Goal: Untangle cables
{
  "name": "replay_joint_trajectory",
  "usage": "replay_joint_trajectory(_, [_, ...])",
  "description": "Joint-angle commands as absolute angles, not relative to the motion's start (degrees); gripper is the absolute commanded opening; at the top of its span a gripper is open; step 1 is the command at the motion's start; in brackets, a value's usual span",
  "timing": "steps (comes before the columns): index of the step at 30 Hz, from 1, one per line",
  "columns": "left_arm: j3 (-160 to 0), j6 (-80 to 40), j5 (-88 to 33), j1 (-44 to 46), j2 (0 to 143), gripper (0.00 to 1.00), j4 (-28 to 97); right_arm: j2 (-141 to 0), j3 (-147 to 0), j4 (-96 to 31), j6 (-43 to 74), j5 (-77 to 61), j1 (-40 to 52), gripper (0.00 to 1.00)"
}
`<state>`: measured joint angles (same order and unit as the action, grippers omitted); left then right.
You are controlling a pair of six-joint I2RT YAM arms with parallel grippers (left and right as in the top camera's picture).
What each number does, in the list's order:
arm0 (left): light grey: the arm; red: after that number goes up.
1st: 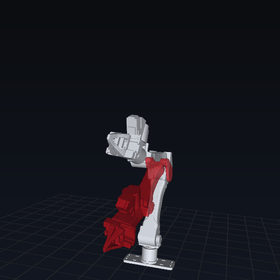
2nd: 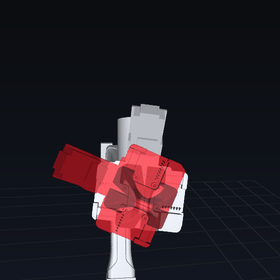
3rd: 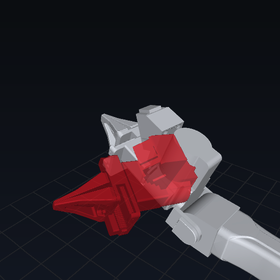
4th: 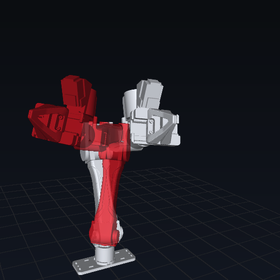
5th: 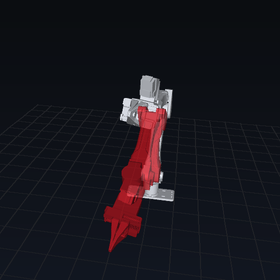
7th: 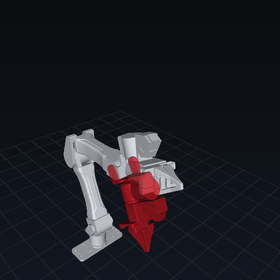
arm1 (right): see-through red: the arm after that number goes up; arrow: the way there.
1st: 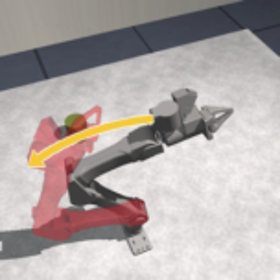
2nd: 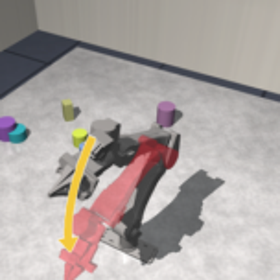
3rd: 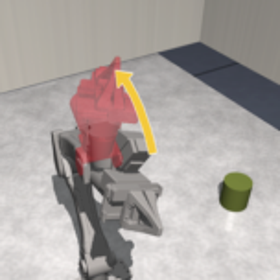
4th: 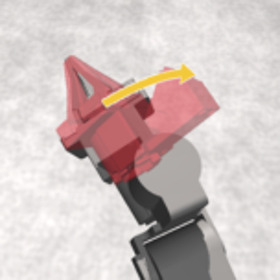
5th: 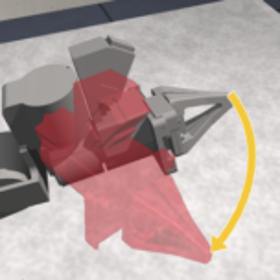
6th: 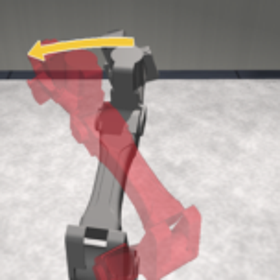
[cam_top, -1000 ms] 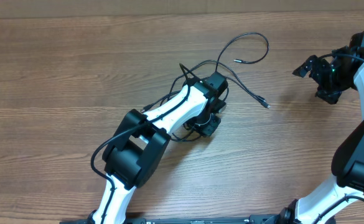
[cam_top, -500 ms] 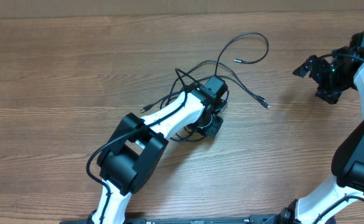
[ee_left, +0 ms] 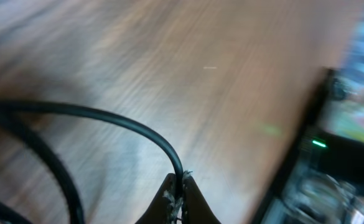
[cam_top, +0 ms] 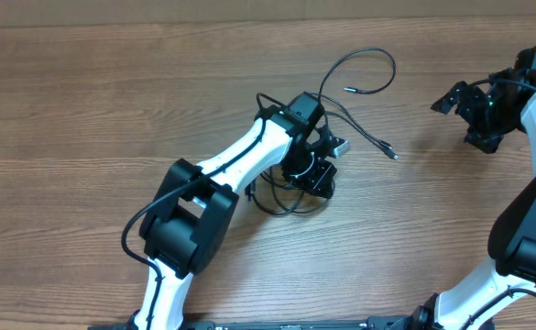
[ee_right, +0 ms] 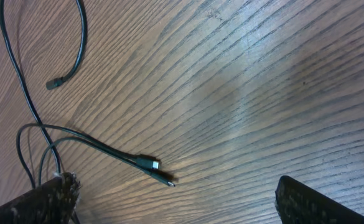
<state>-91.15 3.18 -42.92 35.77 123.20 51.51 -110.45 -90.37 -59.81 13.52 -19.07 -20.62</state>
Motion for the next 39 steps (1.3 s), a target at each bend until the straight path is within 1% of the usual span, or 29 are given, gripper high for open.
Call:
replay_joint_trajectory(1, [-92.07, 10.00, -60.03, 33.08, 123.98, 0.04, 51.64, -110.83, -90.02, -59.61, 13.91, -18.90, -20.69, 1.00])
replay_joint_trajectory(7, [-92.07, 15.03, -83.26, 24.18, 123.98, 0.04, 51.05, -110.83, -90.02, -59.61, 13.89, -18.90, -20.69, 1.00])
replay_joint_trajectory(9, [-92.07, 15.00, -83.31, 22.02, 123.98, 0.04, 50.50, -110.83, -90.02, -59.61, 13.89, -18.90, -20.69, 1.00])
replay_joint_trajectory(12, [-92.07, 15.03, -75.13, 20.45, 123.98, 0.04, 53.28, -110.83, -90.02, -59.61, 13.89, -18.90, -20.69, 1.00])
replay_joint_trajectory(14, [-92.07, 15.03, -66.70, 20.78, 123.98, 0.04, 56.55, -110.83, -90.02, -59.16, 13.96, -19.35, -20.69, 1.00])
replay_joint_trajectory(17, [-91.96, 14.59, -54.96, 22.65, 123.98, 0.05, 60.55, -110.83, -90.02, -56.47, 13.93, -22.13, -20.69, 1.00])
replay_joint_trajectory(18, [-91.96, 13.19, -48.49, 24.43, 124.03, 0.07, 62.72, -110.83, -90.02, -54.81, 13.91, -22.06, -20.69, 1.00])
replay_joint_trajectory(20, [-91.96, 11.60, -43.13, 26.46, 124.05, 0.10, 63.86, -110.83, -90.02, -54.19, 13.93, -22.13, -20.69, 1.00])
replay_joint_trajectory(23, [-91.96, 6.26, -30.87, 32.51, 124.07, 0.21, 63.77, -110.83, -90.02, -56.75, 13.93, -27.20, -20.69, 1.00])
replay_joint_trajectory(24, [-91.96, 4.49, -26.76, 34.74, 124.07, 0.27, 63.37, -110.83, -90.02, -57.69, 13.87, -27.83, -20.69, 1.00])
replay_joint_trajectory(25, [-91.96, 2.85, -22.55, 37.39, 124.07, 0.37, 62.92, -110.83, -90.02, -58.96, 13.50, -27.90, -20.69, 1.00])
replay_joint_trajectory(26, [-91.96, 2.07, -20.23, 39.11, 124.07, 0.44, 62.52, -110.83, -90.02, -59.79, 13.52, -27.92, -20.69, 1.00])
replay_joint_trajectory(27, [-91.96, 1.02, -17.80, 41.28, 124.07, 0.50, 61.87, -110.83, -90.02, -60.16, 13.52, -27.99, -20.69, 1.00])
replay_joint_trajectory(28, [-91.96, -0.45, -15.77, 42.94, 124.07, 0.53, 60.97, -110.83, -90.02, -60.34, 13.52, -27.94, -20.75, 0.95])
replay_joint_trajectory(29, [-91.96, -3.16, -12.78, 44.91, 124.09, 0.54, 59.55, -110.83, -90.02, -60.77, 13.52, -27.86, -20.75, 0.87])
replay_joint_trajectory(30, [-91.96, -4.36, -11.60, 45.65, 124.11, 0.54, 58.85, -110.83, -90.02, -61.04, 13.54, -27.46, -20.75, 0.83])
replay_joint_trajectory(32, [-91.96, -6.74, -9.76, 47.40, 124.25, 0.55, 57.19, -110.83, -90.02, -61.63, 13.52, -26.13, -20.75, 0.78])
replay_joint_trajectory(36, [-90.83, -9.98, -5.85, 50.02, 124.53, 0.55, 53.15, -110.83, -90.02, -62.33, 13.52, -23.31, -20.75, 0.77])
replay_joint_trajectory(38, [-89.80, -10.55, -3.97, 51.09, 125.16, 0.50, 51.59, -110.83, -90.02, -62.54, 13.52, -23.44, -20.75, 0.77])
replay_joint_trajectory(39, [-89.17, -10.55, -4.01, 51.46, 125.38, 0.47, 50.74, -110.83, -90.02, -62.87, 13.52, -23.66, -20.75, 0.65])
